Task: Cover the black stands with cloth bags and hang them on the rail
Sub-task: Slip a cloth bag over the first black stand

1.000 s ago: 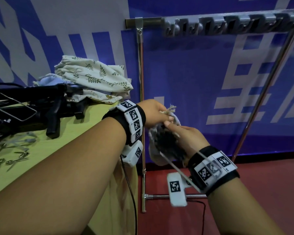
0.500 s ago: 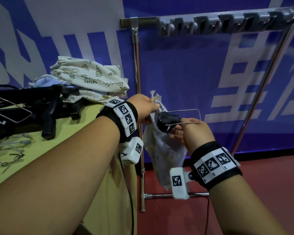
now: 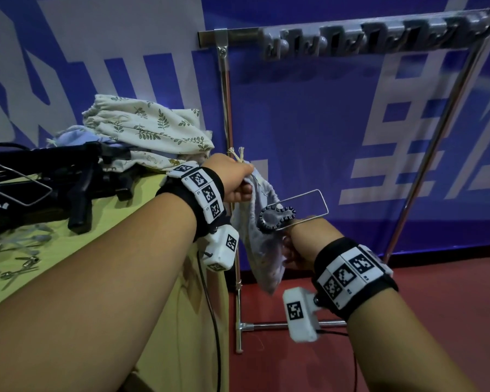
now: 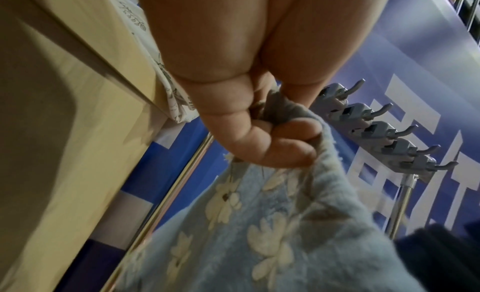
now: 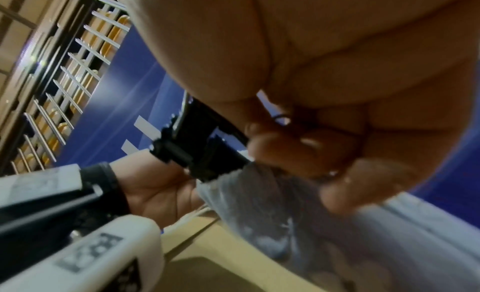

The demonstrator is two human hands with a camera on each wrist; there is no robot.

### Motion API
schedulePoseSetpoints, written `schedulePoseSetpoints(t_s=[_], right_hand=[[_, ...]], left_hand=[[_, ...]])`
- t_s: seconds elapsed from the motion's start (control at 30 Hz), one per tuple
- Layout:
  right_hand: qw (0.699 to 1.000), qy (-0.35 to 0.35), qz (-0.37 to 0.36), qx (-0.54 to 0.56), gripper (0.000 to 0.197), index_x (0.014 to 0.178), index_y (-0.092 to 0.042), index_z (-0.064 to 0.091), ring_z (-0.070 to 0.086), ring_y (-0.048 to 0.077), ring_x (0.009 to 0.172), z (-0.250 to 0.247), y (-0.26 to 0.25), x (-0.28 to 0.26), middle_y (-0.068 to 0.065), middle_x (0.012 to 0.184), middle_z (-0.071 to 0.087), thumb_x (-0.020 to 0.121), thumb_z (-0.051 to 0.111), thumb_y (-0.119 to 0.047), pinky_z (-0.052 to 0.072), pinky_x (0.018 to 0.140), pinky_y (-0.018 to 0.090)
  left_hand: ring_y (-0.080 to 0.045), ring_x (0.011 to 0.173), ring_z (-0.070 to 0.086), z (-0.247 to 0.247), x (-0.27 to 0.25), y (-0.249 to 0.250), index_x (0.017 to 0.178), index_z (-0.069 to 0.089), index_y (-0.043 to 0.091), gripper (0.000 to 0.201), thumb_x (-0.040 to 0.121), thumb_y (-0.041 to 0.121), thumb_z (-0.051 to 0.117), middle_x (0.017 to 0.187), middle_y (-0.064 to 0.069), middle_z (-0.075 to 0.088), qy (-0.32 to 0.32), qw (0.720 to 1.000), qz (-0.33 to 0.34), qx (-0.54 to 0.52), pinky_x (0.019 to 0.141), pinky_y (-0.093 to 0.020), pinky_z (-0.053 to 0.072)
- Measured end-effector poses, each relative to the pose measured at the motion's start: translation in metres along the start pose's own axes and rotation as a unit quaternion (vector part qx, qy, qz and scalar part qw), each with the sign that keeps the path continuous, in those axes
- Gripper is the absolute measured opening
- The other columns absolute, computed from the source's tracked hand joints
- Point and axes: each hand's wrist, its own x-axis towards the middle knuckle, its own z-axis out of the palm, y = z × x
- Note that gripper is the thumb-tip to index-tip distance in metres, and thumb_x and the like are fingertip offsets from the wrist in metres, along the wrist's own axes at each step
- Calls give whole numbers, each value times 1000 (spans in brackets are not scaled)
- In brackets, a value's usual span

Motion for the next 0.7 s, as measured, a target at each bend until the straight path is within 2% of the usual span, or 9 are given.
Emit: schedulePoseSetpoints(t_s=[0.07,0.13,0.2,0.27,0.37,0.43,0.5,0.6,0.7], right_hand=[[998,16,-47,-37,18,84,-19,61,59,21,58,-6,-2,2,4,71,61,101,63,-18,53,61,32],[994,34,-91,-58,16,82,-19,65,57,21,52,-10,-4,2,4,65,60,98,64,-17,50,55,31],[983,63,-153,-84,24,76,-15,65,59,27,55,-9,-8,1,8,61,61,96,64,-26,57,61,42],[968,99,-210,-97,32,75,-13,66,62,30,64,-10,-11,0,6,61,62,97,64,-36,60,72,51],[957,118,-250,-89,37,74,-16,68,58,21,59,-13,-10,-3,-4,54,58,103,61,-36,58,72,46],[953,119,-270,-71,37,72,-19,70,59,20,61,-13,-9,-5,-5,55,60,103,62,-38,58,74,45],[950,115,-287,-37,36,71,-21,69,63,20,67,-12,-10,-8,-4,63,65,103,63,-37,59,76,45],[947,82,-301,75,37,73,-15,67,64,24,73,-8,-15,-14,4,71,69,107,61,-27,58,75,44],[934,72,-325,126,41,69,-23,71,68,24,80,-6,-17,-14,8,86,78,108,59,-26,58,81,44]], left_hand=[[-13,39,56,-2,3,-1,77,53,8,27,102,13,62,49,-5,53,13,999,15,29,45,-32,57],[-16,38,59,-5,7,-3,69,54,6,34,101,15,63,45,-6,56,36,995,47,80,47,-33,57],[-23,46,68,-8,9,-4,66,62,2,39,100,22,64,48,-8,63,57,983,88,153,54,-37,62],[-27,53,69,-11,12,-4,74,71,1,39,102,26,62,56,-10,68,65,973,117,191,62,-38,65],[-25,57,66,-13,13,-3,88,72,6,23,103,19,61,69,-10,68,65,969,112,210,62,-33,63],[-27,81,74,-16,12,-2,93,79,16,16,99,23,66,84,-7,77,80,944,134,291,82,-41,63],[-22,95,74,-17,8,0,104,82,22,17,98,22,66,98,-1,79,91,933,160,310,93,-37,59],[-11,81,72,-14,8,1,109,79,28,29,97,13,57,91,4,78,100,949,169,247,80,-29,60],[-17,74,79,-6,9,0,112,74,16,37,98,2,42,70,-5,67,53,991,88,84,69,-34,65]])
